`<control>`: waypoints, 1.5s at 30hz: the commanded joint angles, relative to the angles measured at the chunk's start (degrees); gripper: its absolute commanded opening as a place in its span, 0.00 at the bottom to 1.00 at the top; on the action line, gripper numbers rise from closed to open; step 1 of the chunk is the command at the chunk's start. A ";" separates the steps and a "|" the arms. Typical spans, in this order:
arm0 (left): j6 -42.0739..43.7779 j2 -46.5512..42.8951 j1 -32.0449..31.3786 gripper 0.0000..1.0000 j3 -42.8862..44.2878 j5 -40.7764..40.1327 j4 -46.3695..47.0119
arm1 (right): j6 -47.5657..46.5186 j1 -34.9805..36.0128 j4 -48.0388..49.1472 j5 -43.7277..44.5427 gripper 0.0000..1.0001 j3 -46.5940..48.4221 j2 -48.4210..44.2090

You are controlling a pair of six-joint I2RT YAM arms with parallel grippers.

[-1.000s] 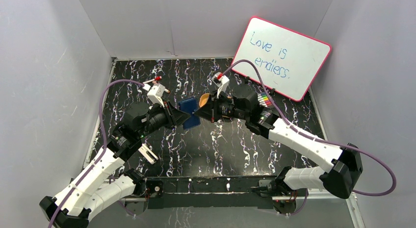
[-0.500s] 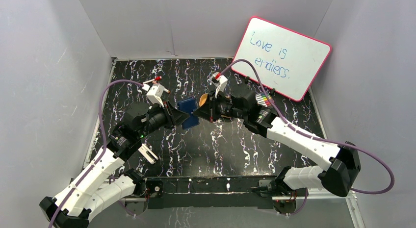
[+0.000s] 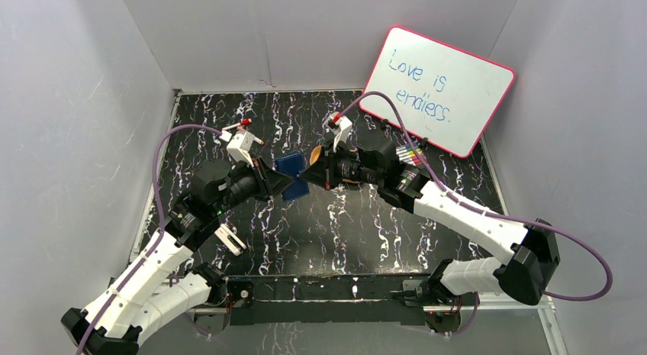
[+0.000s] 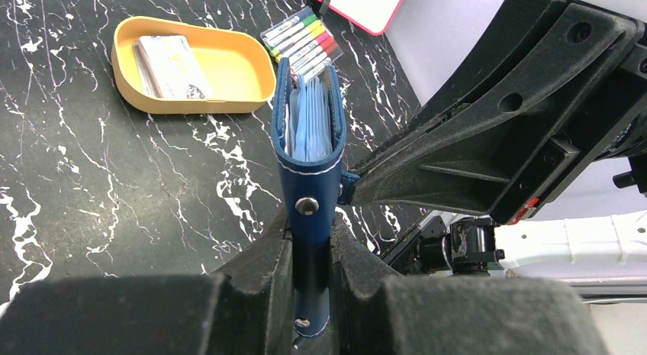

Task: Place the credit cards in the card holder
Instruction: Close the card holder at the center of the board.

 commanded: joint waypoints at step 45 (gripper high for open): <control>-4.98 -3.70 -0.75 0.00 3.62 20.69 14.53 | -0.12 2.08 3.95 -1.28 0.00 6.77 6.05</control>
